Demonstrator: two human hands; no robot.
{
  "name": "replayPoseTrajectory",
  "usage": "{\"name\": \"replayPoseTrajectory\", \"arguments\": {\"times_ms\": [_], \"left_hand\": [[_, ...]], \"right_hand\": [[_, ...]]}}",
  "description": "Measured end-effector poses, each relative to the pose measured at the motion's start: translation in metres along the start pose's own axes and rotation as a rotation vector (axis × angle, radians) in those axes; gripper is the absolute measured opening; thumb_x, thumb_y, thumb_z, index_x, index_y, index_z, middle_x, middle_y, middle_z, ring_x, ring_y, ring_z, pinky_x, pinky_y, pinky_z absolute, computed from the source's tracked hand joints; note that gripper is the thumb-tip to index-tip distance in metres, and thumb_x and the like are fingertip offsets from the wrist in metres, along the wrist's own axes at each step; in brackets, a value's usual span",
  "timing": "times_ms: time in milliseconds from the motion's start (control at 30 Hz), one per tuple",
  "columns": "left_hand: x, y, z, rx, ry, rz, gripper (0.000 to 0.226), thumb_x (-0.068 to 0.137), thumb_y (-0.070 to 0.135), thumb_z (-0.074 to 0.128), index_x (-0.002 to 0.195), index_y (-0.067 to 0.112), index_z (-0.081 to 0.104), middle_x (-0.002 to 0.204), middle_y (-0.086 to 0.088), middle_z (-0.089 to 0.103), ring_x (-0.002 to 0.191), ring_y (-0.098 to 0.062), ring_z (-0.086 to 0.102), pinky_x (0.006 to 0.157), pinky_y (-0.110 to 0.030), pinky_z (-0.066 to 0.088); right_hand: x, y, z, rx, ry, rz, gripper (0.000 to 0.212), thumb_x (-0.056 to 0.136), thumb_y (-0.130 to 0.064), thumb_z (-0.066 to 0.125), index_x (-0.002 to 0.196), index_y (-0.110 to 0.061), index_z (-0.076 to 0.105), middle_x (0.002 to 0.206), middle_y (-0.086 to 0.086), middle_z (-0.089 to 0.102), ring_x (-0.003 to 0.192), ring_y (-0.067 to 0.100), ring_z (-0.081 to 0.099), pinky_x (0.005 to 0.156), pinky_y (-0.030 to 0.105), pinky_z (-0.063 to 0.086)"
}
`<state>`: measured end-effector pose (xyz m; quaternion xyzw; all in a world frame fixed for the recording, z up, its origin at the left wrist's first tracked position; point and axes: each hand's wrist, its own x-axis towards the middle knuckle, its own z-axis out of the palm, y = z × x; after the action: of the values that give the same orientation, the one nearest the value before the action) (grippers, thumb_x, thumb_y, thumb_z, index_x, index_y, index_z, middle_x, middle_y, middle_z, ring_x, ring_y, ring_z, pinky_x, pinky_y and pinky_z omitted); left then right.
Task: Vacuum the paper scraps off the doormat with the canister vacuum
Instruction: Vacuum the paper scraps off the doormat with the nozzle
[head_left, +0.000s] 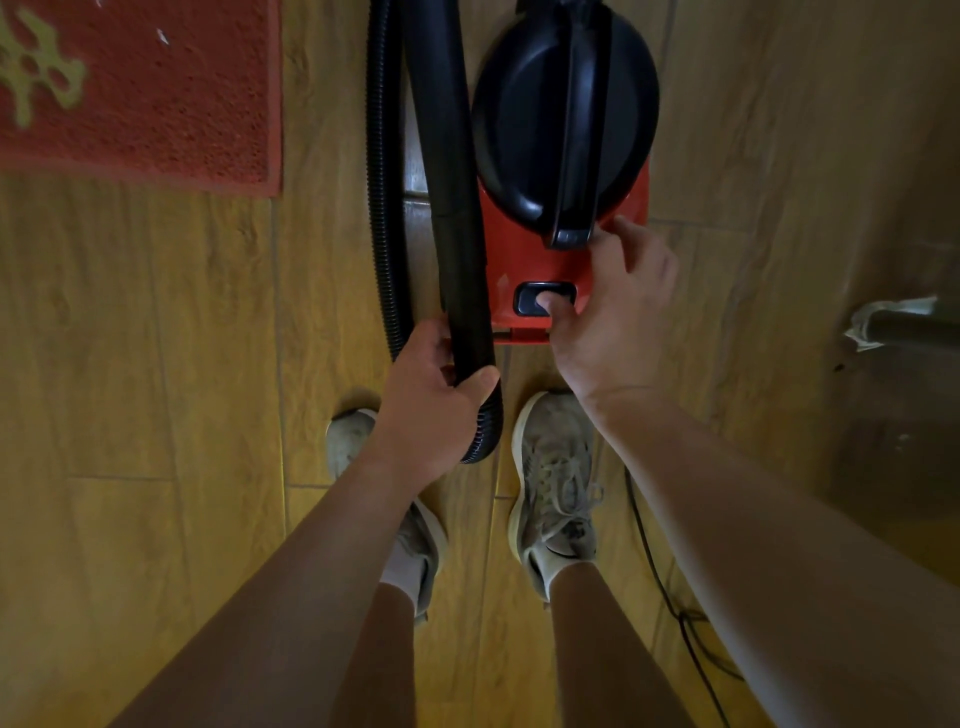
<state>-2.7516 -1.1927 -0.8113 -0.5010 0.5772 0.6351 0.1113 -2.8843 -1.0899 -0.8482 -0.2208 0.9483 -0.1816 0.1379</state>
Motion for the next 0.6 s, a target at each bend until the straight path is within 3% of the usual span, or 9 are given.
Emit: {"name": "replayPoseTrajectory", "arguments": {"times_ms": [333, 600], "left_hand": [[0.005, 0.009, 0.002, -0.033, -0.006, -0.036, 0.037, 0.092, 0.007, 0.069, 0.118, 0.029, 0.054, 0.109, 0.007, 0.068, 0.105, -0.008, 0.066, 0.096, -0.033, 0.053], [0.008, 0.016, 0.001, -0.065, -0.009, -0.030, 0.039, 0.093, 0.001, 0.066, 0.120, 0.027, 0.053, 0.110, 0.007, 0.068, 0.104, -0.007, 0.066, 0.092, -0.029, 0.053]], "right_hand": [[0.003, 0.001, 0.006, -0.027, -0.002, 0.007, 0.056, 0.081, -0.031, 0.080, 0.130, -0.014, 0.058, 0.140, 0.013, 0.045, 0.130, 0.030, 0.037, 0.107, 0.032, 0.039], [0.004, 0.005, 0.000, -0.002, -0.023, -0.014, 0.065, 0.080, -0.035, 0.080, 0.136, -0.015, 0.055, 0.142, 0.013, 0.044, 0.130, 0.028, 0.035, 0.110, 0.038, 0.039]]}}
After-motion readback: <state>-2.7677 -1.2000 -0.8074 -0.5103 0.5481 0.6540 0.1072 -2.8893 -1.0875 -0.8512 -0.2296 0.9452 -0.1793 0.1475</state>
